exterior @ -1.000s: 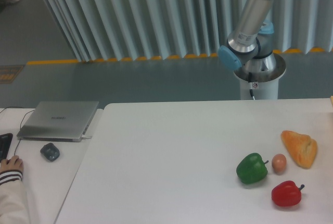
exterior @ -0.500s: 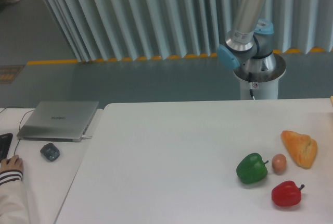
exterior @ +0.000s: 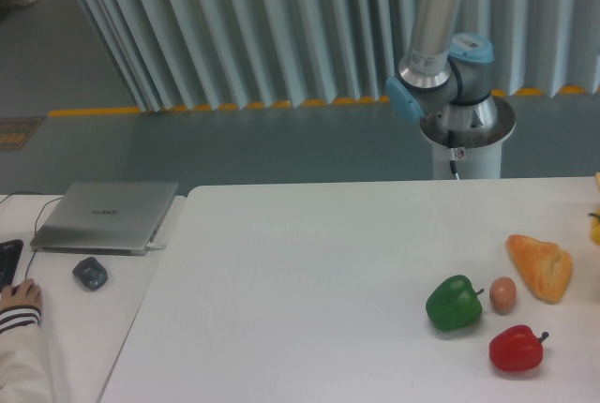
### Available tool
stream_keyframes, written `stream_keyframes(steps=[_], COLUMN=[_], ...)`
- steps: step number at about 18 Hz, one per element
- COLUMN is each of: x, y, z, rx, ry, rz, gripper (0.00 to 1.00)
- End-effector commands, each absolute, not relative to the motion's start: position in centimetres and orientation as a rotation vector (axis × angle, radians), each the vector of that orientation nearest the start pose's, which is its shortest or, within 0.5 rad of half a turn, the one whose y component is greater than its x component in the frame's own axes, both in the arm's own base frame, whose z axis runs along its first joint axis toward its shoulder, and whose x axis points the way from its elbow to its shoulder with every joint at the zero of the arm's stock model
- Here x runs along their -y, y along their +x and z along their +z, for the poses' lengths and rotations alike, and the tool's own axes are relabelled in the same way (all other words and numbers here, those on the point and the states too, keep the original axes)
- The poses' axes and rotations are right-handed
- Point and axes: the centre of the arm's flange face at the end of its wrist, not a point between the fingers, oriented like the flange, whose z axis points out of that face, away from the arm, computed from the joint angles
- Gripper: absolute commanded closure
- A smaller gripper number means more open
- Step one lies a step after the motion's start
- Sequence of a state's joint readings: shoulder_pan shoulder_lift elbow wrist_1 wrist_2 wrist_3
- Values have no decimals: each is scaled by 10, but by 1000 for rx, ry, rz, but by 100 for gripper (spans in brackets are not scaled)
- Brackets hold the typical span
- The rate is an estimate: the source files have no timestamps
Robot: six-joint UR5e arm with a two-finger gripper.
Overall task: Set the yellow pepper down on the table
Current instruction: 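Carry the yellow bell pepper in and lower it beside the bread, then set the yellow pepper on the table and open the gripper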
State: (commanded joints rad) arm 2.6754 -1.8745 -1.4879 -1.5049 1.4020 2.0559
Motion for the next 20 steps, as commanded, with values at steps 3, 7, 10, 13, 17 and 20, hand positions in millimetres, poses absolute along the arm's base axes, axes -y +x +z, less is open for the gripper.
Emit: stream_keyframes(steps=[3, 7, 10, 13, 17, 20], x=[-416, -442, -447, -461, -472, -475], y=[-448, -439, -444, -448, -452, -457], z=[370, 365, 358, 344, 330, 322], rx=[-1264, -1168, -1161, -1114, -1115, -1118], ry=[-2692, -2741, -2740, -2759, -2759, -2760], rz=[-192, -108, -53, -36, 0, 6], gripper=[60, 60, 60, 60, 60, 60])
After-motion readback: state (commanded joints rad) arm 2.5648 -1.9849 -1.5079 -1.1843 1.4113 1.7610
